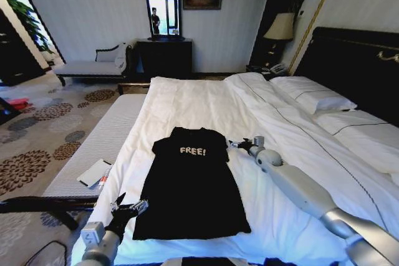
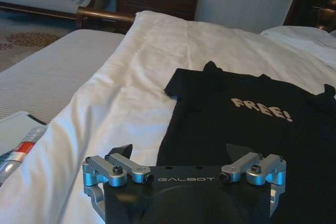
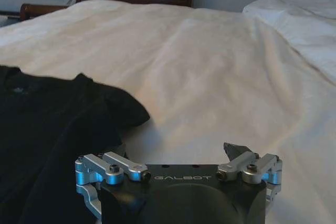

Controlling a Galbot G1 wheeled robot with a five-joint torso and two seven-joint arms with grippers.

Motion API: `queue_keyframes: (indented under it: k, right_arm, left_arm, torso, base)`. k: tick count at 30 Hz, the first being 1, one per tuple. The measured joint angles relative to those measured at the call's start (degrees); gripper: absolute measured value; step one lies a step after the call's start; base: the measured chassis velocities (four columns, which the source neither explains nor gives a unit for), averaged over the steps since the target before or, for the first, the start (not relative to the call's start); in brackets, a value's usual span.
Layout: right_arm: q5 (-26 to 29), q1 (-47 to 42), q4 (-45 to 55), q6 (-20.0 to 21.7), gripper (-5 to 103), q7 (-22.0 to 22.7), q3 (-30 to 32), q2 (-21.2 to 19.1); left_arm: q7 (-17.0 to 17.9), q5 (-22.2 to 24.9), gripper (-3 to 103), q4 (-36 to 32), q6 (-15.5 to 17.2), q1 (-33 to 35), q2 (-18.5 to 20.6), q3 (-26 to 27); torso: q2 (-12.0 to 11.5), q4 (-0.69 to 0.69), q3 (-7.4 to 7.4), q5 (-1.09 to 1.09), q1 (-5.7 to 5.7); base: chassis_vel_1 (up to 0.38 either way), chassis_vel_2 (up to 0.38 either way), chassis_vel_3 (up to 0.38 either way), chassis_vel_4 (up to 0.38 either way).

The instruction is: Fold the clothes on the bed.

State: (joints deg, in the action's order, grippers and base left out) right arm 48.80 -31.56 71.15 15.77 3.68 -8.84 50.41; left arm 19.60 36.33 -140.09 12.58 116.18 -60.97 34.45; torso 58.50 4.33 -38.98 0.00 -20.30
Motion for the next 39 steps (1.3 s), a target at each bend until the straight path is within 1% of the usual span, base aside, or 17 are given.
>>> queue_keyframes:
  k: [7, 13, 18, 20, 23, 27, 32, 36, 39]
  right_arm:
    - [-0.73, 1.51, -0.02, -0.09, 100, 0.00, -3.62, 1.42]
    - [-1.87, 1.43, 4.25, 0.04, 100, 1.83, -5.50, 3.11]
    - [-2.08, 0.84, 7.75, 0.26, 100, 2.65, -6.16, 2.97]
    - [-2.49, 0.62, 8.02, 0.26, 100, 2.67, -6.38, 2.97]
    - [-4.83, -0.35, 7.87, 0.07, 100, 2.64, -6.83, 3.11]
    - [-5.63, -1.31, 7.78, -0.17, 100, 2.47, -7.03, 3.16]
    - [-5.61, -1.86, 8.93, -1.26, 100, 1.69, -6.94, 3.04]
    - [-5.85, -0.80, 8.98, -2.00, 100, 1.08, -8.62, 3.12]
    - [-5.66, 0.35, 8.23, -2.23, 100, 1.07, -10.35, 4.19]
  left_arm:
    - [-0.12, 1.75, 100, 0.33, 0.01, -0.06, 0.02, 1.64]
    - [-0.21, 2.36, 100, 1.16, 0.01, -0.70, -0.15, 1.22]
    - [-0.26, 2.71, 100, 1.88, 0.01, -1.17, -0.17, 0.98]
    - [-0.28, 2.83, 100, 2.03, 0.01, -1.29, -0.11, 0.98]
    - [-0.29, 3.05, 100, 2.36, 0.01, -1.67, -0.03, 1.05]
    - [-0.32, 3.39, 100, 2.69, -0.01, -1.80, -0.09, 1.27]
    - [-0.35, 3.44, 100, 2.96, -0.05, -1.79, -0.20, 1.30]
    - [-0.36, 3.66, 100, 2.93, -0.06, -2.03, -0.11, 1.42]
    - [-0.35, 4.05, 100, 2.84, -0.06, -2.07, -0.09, 2.00]
  torso:
    - [0.00, 0.00, 0.00, -0.02, 0.00]
    - [0.00, -0.02, 0.00, -0.01, 0.00]
    - [0.01, 0.00, 0.01, -0.02, 0.00]
    - [0.01, -0.01, 0.01, -0.01, 0.01]
    - [0.01, 0.00, 0.00, -0.01, 0.00]
    - [0.01, 0.01, 0.00, 0.01, 0.00]
    - [0.01, 0.00, 0.01, -0.01, 0.01]
    - [0.01, 0.00, 0.01, -0.01, 0.01]
    - [0.01, -0.01, 0.00, -0.01, 0.00]
  base:
    - [0.000, 0.000, 0.000, 0.000]
    - [0.000, 0.000, 0.000, 0.000]
    - [0.000, 0.000, 0.000, 0.000]
    - [0.000, 0.000, 0.000, 0.000]
    - [0.000, 0.000, 0.000, 0.000]
    - [0.000, 0.000, 0.000, 0.000]
    - [0.000, 0.000, 0.000, 0.000]
    - [0.000, 0.000, 0.000, 0.000]
    - [0.000, 0.000, 0.000, 0.000]
